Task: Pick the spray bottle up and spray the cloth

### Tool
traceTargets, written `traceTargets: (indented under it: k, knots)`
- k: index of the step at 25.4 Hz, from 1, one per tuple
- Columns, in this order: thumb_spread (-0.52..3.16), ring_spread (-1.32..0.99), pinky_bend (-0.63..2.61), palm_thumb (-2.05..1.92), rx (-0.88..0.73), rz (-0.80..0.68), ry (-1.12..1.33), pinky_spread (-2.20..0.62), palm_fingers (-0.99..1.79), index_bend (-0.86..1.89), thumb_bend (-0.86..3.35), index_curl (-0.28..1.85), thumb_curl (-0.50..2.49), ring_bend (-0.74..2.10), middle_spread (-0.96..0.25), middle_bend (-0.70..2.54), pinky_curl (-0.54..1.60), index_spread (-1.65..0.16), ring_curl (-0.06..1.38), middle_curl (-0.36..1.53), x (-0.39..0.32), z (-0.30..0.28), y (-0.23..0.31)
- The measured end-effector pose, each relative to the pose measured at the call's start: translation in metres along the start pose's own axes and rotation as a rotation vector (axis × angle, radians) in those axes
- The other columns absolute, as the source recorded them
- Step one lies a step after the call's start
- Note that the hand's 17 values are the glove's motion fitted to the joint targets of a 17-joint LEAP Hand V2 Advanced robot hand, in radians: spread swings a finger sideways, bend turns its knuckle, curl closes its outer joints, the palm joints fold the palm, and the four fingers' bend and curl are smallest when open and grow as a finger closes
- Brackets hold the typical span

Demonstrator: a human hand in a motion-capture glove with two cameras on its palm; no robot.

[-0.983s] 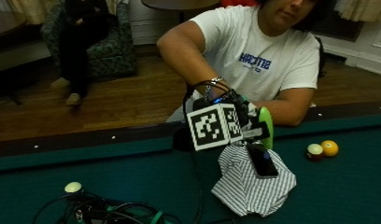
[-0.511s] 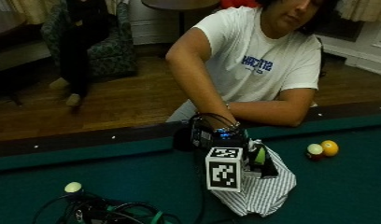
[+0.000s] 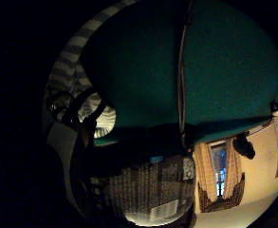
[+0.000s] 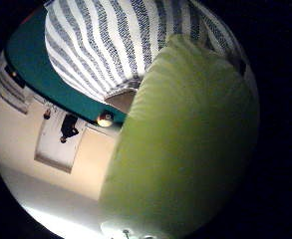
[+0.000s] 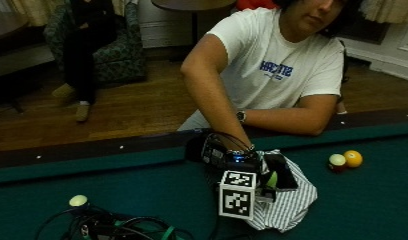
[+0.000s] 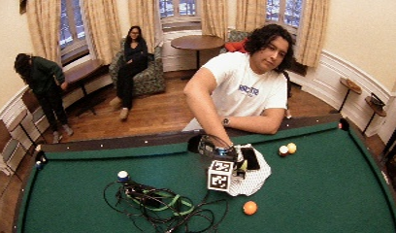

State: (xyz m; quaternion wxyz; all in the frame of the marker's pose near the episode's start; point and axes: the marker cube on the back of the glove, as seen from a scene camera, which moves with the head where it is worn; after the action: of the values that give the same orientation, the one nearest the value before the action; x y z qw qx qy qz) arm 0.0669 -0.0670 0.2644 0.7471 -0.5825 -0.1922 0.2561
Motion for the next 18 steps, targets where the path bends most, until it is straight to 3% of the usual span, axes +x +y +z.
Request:
traceTargets:
  k: [7,18]
  knots:
    - [0.44,-0.20,0.48,0.96,0.091,-0.138,-0.057,-0.27,1.37,0.33,-0.03,0.62,0.81,0.77,-0.15,0.76,0.43,-0.26,0.50,0.57,-0.020,-0.032,0.042]
    - [0.46,-0.20,0.48,0.96,0.424,-0.691,-0.192,-0.27,1.37,0.32,-0.02,0.63,0.83,0.78,-0.15,0.76,0.43,-0.26,0.50,0.57,-0.094,-0.090,0.177]
